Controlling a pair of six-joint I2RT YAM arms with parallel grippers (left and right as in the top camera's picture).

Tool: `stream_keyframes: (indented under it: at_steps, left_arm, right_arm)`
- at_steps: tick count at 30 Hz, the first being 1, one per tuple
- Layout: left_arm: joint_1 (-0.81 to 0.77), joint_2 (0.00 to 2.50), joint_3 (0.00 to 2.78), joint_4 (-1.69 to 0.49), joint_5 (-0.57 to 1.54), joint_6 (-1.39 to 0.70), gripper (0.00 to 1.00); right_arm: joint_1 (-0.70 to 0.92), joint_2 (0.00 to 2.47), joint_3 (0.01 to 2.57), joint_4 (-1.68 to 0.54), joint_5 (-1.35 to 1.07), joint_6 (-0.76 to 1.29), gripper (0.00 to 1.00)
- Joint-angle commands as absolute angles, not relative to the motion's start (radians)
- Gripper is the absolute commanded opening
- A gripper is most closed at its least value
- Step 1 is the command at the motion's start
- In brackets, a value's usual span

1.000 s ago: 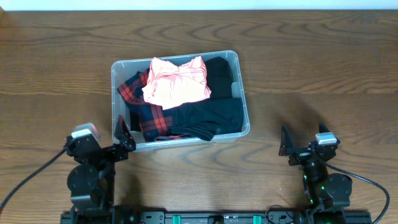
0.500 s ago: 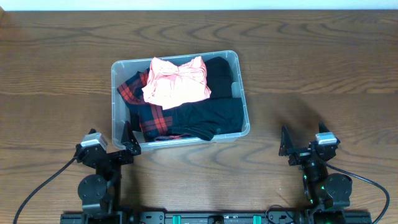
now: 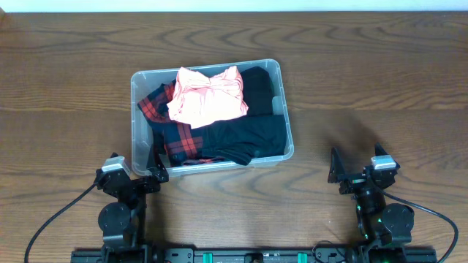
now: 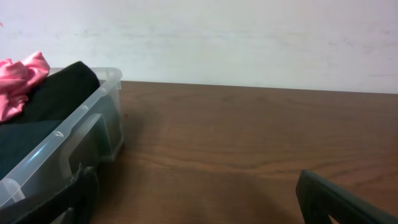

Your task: Pack container

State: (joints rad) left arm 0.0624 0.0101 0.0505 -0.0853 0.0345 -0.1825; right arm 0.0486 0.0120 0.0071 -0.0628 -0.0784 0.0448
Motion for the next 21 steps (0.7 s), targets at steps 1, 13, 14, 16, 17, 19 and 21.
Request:
stream_keyframes:
  at_steps: [1,13,14,16,17,19,21]
  left_arm:
    - [0.060,0.003,0.017,-0.093,0.045,-0.170,0.98]
    - [0.060,0.089,0.017,-0.092,0.045,-0.170,0.98]
    - [0.060,0.097,0.017,-0.092,0.045,-0.170,0.98]
    - [0.060,0.110,0.017,-0.092,0.045,-0.170,0.98]
    - [0.060,0.117,0.017,-0.092,0.045,-0.170,0.98]
    - [0.060,0.129,0.017,-0.092,0.045,-0.170,0.98]
    - [0.060,0.139,0.017,-0.092,0.045,-0.170,0.98]
  right_arm:
    - [0.040,0.006,0.006,-0.067,-0.080,0.057,0.99]
    - [0.040,0.006,0.006,-0.067,-0.080,0.057,0.99]
    - [0.040,0.006,0.006,-0.067,-0.080,0.057,0.99]
    - [0.040,0.006,0.006,-0.067,-0.080,0.057,0.99]
    - [0.040,0.006,0.006,-0.067,-0.080,0.057,0.99]
    - [0.040,0.006,0.006,-0.067,-0.080,0.057,0.99]
    - [0.040,0.006,0.006,-0.067,-0.080,0.057,0.99]
